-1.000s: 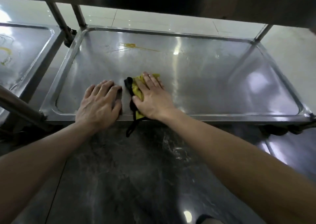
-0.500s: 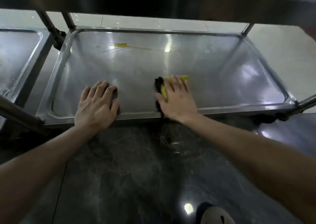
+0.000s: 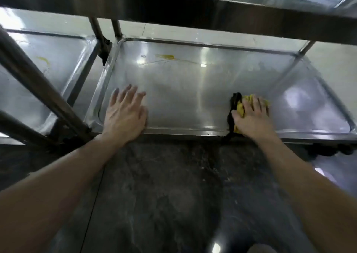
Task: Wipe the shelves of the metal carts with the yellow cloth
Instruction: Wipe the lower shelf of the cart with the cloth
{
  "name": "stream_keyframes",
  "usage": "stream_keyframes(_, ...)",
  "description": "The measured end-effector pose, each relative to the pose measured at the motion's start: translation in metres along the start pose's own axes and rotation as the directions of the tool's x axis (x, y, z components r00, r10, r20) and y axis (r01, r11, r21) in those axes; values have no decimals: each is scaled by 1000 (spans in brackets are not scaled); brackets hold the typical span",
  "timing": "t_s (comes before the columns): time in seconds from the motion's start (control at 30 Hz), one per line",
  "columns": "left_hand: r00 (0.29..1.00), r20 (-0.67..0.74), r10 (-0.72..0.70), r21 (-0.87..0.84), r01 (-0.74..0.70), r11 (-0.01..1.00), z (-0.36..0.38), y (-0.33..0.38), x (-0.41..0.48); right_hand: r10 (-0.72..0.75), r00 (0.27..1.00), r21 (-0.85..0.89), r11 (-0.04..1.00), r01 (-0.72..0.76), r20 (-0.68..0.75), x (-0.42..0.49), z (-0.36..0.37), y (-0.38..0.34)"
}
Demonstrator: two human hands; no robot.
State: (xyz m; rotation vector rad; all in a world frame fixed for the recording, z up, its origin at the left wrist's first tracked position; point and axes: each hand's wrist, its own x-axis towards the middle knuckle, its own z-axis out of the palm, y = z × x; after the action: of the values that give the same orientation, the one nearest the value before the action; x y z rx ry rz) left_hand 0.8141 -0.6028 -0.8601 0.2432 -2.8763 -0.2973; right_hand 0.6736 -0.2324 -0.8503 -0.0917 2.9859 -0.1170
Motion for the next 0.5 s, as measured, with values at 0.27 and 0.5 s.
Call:
stream_keyframes(0.27, 993, -32, -111, 120, 114, 986, 12, -11, -28, -360, 931, 35, 931, 363, -64, -58, 30, -230)
stream_keyframes(0.5, 926, -211, 312, 95, -298, 950, -40, -30, -87, -234, 972, 35, 971, 235, -26, -22, 17, -143)
